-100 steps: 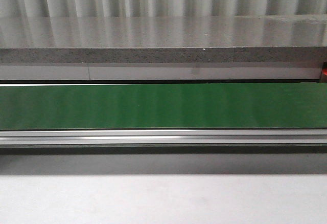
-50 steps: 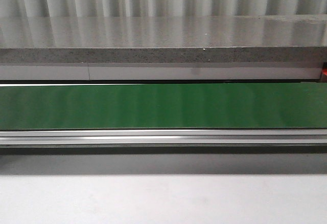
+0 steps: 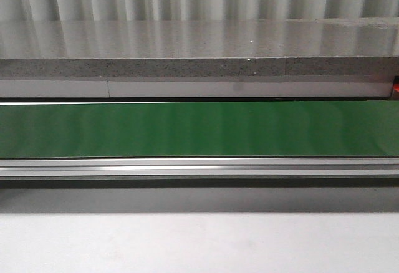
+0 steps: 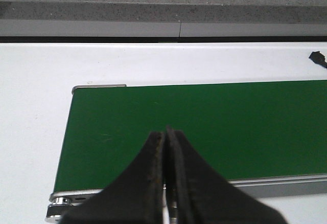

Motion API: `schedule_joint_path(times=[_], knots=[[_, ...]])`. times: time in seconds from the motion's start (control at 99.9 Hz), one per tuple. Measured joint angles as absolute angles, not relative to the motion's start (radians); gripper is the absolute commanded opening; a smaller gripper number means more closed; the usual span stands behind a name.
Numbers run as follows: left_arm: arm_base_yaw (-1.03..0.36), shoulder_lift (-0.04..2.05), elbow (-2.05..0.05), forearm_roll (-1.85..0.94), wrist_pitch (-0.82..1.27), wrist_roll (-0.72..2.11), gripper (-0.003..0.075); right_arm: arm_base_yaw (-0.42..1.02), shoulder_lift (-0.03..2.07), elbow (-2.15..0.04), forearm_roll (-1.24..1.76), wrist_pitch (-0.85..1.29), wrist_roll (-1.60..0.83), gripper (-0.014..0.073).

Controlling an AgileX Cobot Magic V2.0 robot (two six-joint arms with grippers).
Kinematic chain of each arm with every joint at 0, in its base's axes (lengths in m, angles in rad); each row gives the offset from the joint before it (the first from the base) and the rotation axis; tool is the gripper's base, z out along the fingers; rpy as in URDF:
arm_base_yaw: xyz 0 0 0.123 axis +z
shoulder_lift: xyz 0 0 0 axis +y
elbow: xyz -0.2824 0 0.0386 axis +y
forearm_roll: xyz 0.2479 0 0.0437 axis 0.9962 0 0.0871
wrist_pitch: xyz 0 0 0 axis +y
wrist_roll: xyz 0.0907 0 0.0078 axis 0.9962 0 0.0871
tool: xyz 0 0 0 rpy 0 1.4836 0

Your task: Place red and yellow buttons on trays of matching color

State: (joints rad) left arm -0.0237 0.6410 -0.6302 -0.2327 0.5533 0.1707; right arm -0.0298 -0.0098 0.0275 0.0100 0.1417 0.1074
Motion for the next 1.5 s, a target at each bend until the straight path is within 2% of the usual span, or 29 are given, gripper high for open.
schedule_joint_path(times=[0.951,1.181,1.371,1.501], knots=[[-0.024,0.617,-0.621,-0.22,0.502,0.171,-0.002,-0.03,-0.01,0.028,0.01,0.142,0.107,-0.0067],[-0.031,0.499,-0.496,-0.148,0.4,0.137,-0.002,-0.03,-0.01,0.028,0.01,0.142,0.107,-0.0067],[-0.087,0.343,-0.34,0.163,0.292,-0.183,-0.002,-0.03,-0.01,0.028,0.01,0.142,0.109,-0.0067],[-0.099,0.238,-0.225,0.246,0.216,-0.267,-0.002,-0.03,-0.01,0.028,0.01,0.142,0.109,-0.0067]])
